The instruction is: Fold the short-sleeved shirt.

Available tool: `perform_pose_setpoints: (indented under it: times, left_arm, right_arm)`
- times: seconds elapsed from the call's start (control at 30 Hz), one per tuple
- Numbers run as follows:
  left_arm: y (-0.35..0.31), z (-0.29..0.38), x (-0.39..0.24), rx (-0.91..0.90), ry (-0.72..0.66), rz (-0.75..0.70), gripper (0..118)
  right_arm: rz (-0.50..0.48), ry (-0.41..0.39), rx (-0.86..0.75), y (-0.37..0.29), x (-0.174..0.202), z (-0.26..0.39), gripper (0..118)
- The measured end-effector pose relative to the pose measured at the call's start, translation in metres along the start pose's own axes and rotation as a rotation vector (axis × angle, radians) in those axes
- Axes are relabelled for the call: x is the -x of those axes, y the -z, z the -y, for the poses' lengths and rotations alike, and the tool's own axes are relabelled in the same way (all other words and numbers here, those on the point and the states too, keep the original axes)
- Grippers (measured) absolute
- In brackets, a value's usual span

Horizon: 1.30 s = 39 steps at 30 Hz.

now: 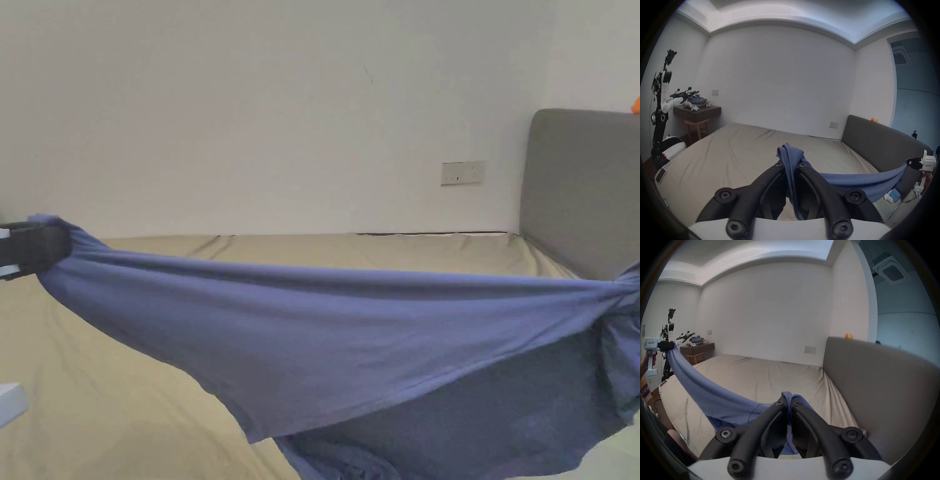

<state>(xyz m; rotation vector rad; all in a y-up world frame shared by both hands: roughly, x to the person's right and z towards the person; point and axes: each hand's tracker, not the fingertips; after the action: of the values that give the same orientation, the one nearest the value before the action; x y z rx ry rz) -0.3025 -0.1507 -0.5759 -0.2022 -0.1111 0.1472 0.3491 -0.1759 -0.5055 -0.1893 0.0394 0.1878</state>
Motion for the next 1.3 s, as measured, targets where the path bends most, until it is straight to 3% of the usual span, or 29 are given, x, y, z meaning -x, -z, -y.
perform_pose_setpoints:
  times: [0.03,0.13,0.23,0.47,0.6,0.67,0.7,0.8,0.83,0.93,1.03,1.07,1.1,1.13,1.17,1.23,1.3]
  left_arm:
    - [-0.001,-0.009,0.000,-0.012,-0.014,0.000,5]
    - [0.010,-0.032,0.000,-0.030,-0.001,-0.032,5]
    - [0.030,-0.057,0.002,-0.037,0.014,-0.063,5]
    - [0.098,-0.116,0.006,-0.074,0.025,-0.139,5]
    - [0.137,-0.142,0.002,-0.110,0.052,-0.158,5]
    - [0.158,-0.150,-0.002,-0.121,0.098,-0.177,5]
    - [0.168,-0.153,-0.003,-0.120,0.101,-0.178,5]
    - [0.200,-0.161,-0.003,-0.131,0.103,-0.184,5]
    - [0.212,-0.163,-0.004,-0.135,0.101,-0.190,5]
    - [0.242,-0.167,-0.009,-0.152,0.092,-0.208,5]
    - [0.270,-0.158,-0.010,-0.158,0.095,-0.219,5]
    - [0.280,-0.152,-0.008,-0.147,0.085,-0.242,5]
    - [0.287,-0.145,-0.005,-0.141,0.066,-0.236,5]
    - [0.294,-0.134,-0.003,-0.141,0.034,-0.210,5]
    - [0.303,-0.123,-0.003,-0.135,0.018,-0.210,5]
    - [0.320,-0.093,-0.005,-0.062,0.032,-0.157,5]
    - [0.334,-0.054,-0.007,-0.014,0.104,-0.146,5]
  right_arm:
    - [0.007,-0.033,-0.037,0.004,-0.002,-0.012,4]
    - [0.028,-0.016,-0.030,0.021,0.001,-0.044,4]
    - [0.064,-0.092,-0.078,0.046,0.006,-0.077,4]
    - [0.104,-0.126,-0.102,0.122,0.008,-0.141,4]
    - [0.136,-0.118,-0.135,0.165,0.006,-0.172,4]
    - [0.149,-0.127,-0.140,0.130,0.006,-0.149,4]
    - [0.244,-0.060,-0.071,0.170,-0.007,-0.164,4]
    - [0.272,-0.050,-0.086,0.178,-0.016,-0.160,4]
    - [0.259,-0.078,-0.109,0.243,-0.016,-0.194,4]
    - [0.278,-0.077,-0.130,0.282,-0.029,-0.203,4]
    - [0.393,-0.073,-0.115,0.302,-0.028,-0.194,3]
    - [0.377,-0.072,-0.116,0.314,-0.035,-0.189,3]
    - [0.077,-0.090,-0.190,0.335,-0.014,-0.191,3]
    - [0.082,0.012,-0.134,0.348,-0.013,-0.177,3]
    - [0.078,0.036,-0.104,0.363,-0.013,-0.164,3]
    - [0.090,-0.132,-0.154,0.375,-0.007,-0.134,2]
    - [0.052,-0.111,-0.053,0.403,-0.006,-0.093,2]
